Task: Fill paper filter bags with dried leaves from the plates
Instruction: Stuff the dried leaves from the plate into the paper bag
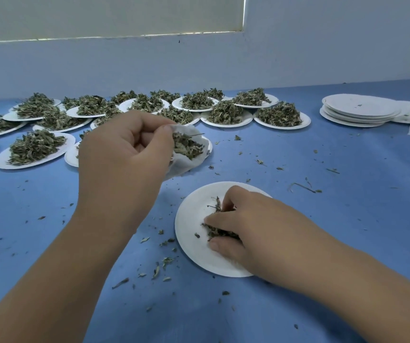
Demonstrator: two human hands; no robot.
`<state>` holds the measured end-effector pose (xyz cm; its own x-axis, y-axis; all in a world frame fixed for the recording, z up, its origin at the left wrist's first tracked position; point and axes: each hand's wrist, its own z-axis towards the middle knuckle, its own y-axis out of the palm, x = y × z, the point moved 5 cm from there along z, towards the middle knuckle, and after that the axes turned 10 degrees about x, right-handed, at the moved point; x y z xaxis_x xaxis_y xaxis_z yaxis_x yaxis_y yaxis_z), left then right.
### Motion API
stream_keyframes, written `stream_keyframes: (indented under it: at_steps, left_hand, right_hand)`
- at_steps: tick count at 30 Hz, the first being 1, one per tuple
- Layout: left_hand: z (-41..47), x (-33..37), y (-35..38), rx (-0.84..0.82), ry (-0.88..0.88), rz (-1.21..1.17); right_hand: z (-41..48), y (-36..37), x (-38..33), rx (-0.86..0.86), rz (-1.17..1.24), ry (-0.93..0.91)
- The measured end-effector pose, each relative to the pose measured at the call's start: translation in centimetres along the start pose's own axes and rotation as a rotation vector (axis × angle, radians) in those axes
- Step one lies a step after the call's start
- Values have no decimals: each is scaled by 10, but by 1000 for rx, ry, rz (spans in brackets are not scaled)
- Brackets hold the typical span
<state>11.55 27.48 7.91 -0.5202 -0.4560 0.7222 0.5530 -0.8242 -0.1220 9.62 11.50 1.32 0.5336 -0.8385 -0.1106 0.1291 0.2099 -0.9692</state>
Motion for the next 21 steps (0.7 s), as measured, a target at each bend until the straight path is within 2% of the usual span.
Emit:
stream_keyframes:
  at_steps: [7,13,21]
  left_hand:
    - [-2,-6,4,-33,31,70]
    - [-2,-7,3,-47,68,131]
    - [-5,-7,6,-70,103,192]
  right_hand:
    - [4,1,4,-28,61,-17]
    - [7,-1,11,41,125,-40]
    - [8,-10,34,143,535,200]
